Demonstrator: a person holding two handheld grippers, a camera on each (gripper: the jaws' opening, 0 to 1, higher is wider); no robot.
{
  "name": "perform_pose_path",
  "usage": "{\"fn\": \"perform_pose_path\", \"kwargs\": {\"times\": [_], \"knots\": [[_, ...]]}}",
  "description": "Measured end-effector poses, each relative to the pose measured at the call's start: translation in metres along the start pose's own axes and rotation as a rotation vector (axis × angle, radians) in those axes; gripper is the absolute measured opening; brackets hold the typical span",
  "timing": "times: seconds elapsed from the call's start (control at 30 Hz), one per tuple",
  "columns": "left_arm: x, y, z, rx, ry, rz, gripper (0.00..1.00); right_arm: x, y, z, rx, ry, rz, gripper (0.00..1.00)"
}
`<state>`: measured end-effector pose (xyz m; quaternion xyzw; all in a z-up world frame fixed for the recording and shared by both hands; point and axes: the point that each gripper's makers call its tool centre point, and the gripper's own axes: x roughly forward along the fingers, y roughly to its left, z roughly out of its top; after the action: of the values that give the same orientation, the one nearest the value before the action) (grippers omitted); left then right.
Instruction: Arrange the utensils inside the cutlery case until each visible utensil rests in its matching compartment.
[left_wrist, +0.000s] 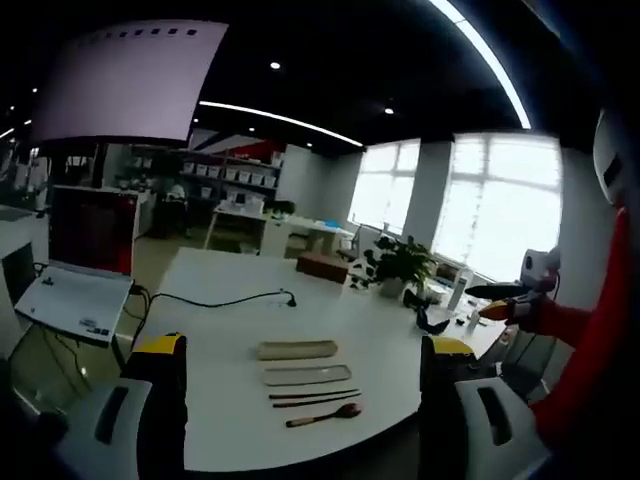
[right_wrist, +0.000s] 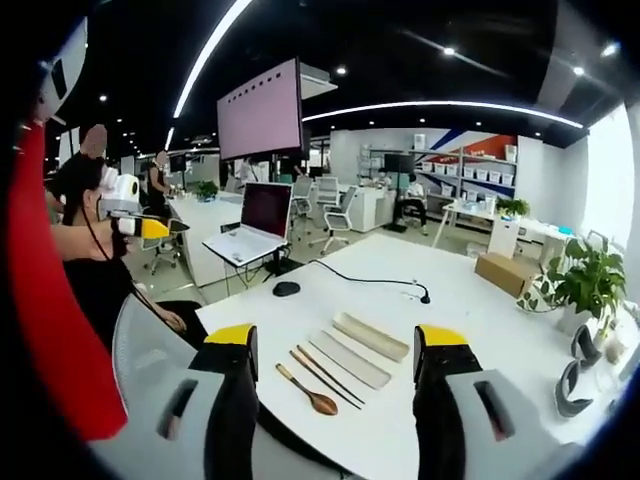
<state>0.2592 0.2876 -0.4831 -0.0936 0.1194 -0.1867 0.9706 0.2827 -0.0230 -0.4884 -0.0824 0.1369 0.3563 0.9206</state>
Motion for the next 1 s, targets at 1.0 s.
{"fn": "perform_pose_path", "kwargs": {"times": [1.0], "knots": [[-0.006, -0.004, -0.007, 0.095, 0.022, 0.015, 0.99, 0.021, 0.017, 0.001, 0.041, 0.012, 0.085, 0.59]]}}
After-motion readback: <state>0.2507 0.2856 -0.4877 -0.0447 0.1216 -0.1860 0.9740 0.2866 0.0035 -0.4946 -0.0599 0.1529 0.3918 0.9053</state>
